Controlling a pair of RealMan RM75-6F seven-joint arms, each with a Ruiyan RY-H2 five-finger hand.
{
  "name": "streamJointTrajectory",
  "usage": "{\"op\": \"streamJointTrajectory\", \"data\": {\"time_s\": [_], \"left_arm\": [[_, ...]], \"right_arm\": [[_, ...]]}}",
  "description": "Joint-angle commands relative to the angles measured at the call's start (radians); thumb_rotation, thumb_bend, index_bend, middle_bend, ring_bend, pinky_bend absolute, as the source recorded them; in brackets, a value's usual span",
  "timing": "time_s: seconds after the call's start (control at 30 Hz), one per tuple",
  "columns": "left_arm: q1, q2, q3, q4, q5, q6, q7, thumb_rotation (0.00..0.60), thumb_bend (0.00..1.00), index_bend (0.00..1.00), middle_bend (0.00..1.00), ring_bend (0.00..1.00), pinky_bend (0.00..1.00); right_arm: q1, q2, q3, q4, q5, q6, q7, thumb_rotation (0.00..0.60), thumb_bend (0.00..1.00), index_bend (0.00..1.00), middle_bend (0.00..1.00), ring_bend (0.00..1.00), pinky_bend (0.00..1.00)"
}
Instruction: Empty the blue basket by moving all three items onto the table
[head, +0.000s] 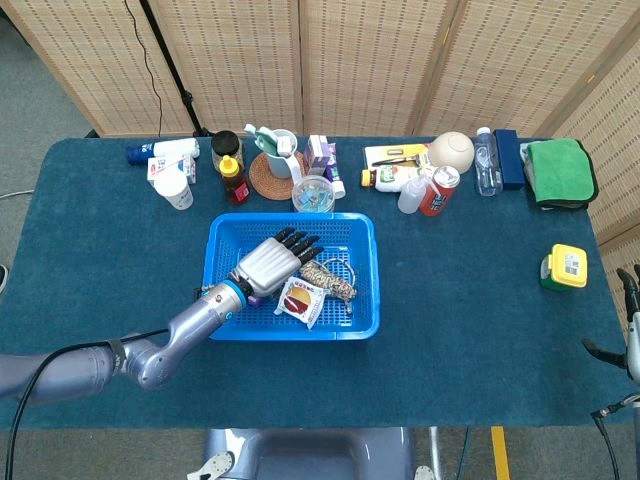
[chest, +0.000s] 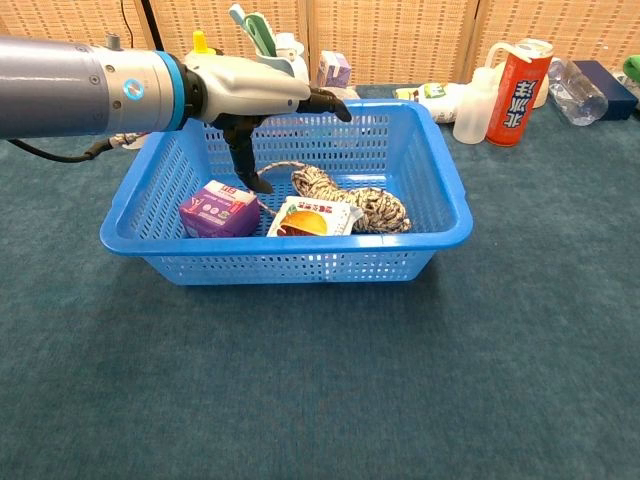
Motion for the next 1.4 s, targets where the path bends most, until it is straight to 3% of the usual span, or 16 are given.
{"op": "streamJointTrajectory", "data": {"time_s": [0.03, 0.3, 0.8, 1.4], "left_arm": [[-0.032, -0.039, 0.014, 0.055, -0.02, -0.015, 0.01, 0.6, 0.23, 0.0, 0.0, 0.0, 0.1], [-0.085, -0.108, 0.026, 0.173, -0.056, -0.041, -0.004, 0.6, 0.24, 0.08, 0.0, 0.05, 0.18], [-0.151, -0.247, 0.03, 0.388, -0.046, -0.105, -0.08, 0.6, 0.25, 0.15, 0.05, 0.11, 0.21], [-0.195, -0.286, 0.049, 0.482, -0.061, -0.151, -0.095, 0.6, 0.26, 0.2, 0.08, 0.15, 0.24]], "right_arm": [[0.0, -0.001, 0.002, 0.002, 0.003, 0.0, 0.0, 0.6, 0.0, 0.0, 0.0, 0.0, 0.0], [0.005, -0.005, 0.004, 0.01, 0.016, -0.014, -0.004, 0.6, 0.0, 0.0, 0.0, 0.0, 0.0], [0.009, -0.01, 0.011, 0.02, 0.041, -0.026, -0.008, 0.6, 0.0, 0.0, 0.0, 0.0, 0.0], [0.016, -0.013, 0.016, 0.033, 0.059, -0.046, -0.006, 0.6, 0.0, 0.0, 0.0, 0.0, 0.0]]}}
